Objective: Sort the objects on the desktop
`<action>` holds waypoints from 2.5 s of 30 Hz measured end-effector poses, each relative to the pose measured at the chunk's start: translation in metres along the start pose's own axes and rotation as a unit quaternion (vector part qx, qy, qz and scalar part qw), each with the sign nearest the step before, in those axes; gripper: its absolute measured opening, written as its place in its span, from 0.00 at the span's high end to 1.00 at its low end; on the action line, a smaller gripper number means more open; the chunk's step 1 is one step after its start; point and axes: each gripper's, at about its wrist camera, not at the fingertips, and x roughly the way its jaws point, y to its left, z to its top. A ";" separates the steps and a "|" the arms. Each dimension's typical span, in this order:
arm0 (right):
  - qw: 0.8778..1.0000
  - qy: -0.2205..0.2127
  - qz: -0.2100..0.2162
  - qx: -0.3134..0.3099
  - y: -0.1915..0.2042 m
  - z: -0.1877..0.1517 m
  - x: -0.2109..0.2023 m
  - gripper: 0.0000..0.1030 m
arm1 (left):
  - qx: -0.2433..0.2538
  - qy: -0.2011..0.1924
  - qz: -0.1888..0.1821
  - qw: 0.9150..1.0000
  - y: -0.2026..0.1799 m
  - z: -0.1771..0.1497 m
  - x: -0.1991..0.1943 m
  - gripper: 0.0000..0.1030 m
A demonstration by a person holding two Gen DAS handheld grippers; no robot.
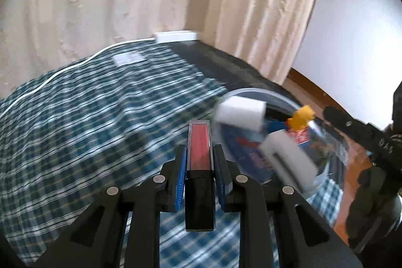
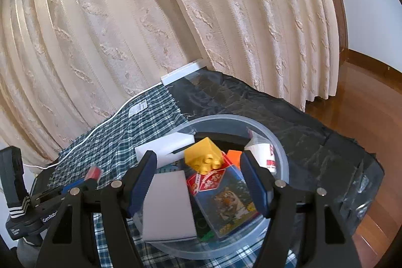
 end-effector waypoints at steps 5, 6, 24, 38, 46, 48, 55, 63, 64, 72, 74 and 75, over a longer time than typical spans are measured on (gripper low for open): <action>1.000 0.000 0.000 0.002 -0.011 -0.001 -0.003 0.29 | 0.026 -0.005 -0.019 0.999 -0.030 0.015 0.008 0.78; 1.000 -0.002 0.000 0.002 -0.014 -0.001 -0.004 0.29 | 0.031 -0.005 -0.023 0.999 -0.037 0.018 0.010 0.78; 1.000 0.001 -0.003 0.017 -0.043 0.002 -0.009 0.29 | 0.057 0.027 -0.060 0.996 -0.088 0.042 0.058 0.76; 1.000 0.005 0.003 0.008 -0.036 -0.002 -0.021 0.22 | 0.030 -0.010 -0.056 0.998 -0.074 0.040 0.025 0.37; 1.000 0.016 -0.006 -0.015 -0.026 -0.009 -0.028 0.20 | 0.002 -0.040 -0.023 0.999 -0.063 0.021 -0.003 0.26; 1.000 0.018 -0.012 -0.022 -0.022 -0.011 -0.031 0.19 | 0.001 -0.051 0.000 0.999 -0.063 0.015 -0.010 0.23; 0.999 0.007 -0.023 -0.030 -0.013 -0.018 -0.047 0.01 | 0.000 -0.084 0.057 0.995 -0.068 -0.002 -0.036 0.22; 0.998 -0.001 -0.041 -0.046 0.000 -0.029 -0.065 0.01 | -0.038 -0.084 0.096 0.991 -0.051 -0.017 -0.056 0.22; 0.998 -0.001 -0.043 -0.046 0.001 -0.031 -0.066 0.00 | -0.037 -0.087 0.106 0.990 -0.050 -0.019 -0.059 0.22; 0.997 0.012 -0.041 -0.063 0.017 -0.046 -0.076 0.00 | -0.018 -0.092 0.145 0.985 -0.060 -0.035 -0.075 0.22; 0.996 0.013 -0.044 -0.071 0.021 -0.048 -0.078 0.00 | -0.019 -0.091 0.142 0.985 -0.061 -0.038 -0.078 0.22; 0.996 0.014 -0.046 -0.074 0.023 -0.049 -0.079 0.00 | -0.020 -0.090 0.144 0.985 -0.062 -0.039 -0.079 0.22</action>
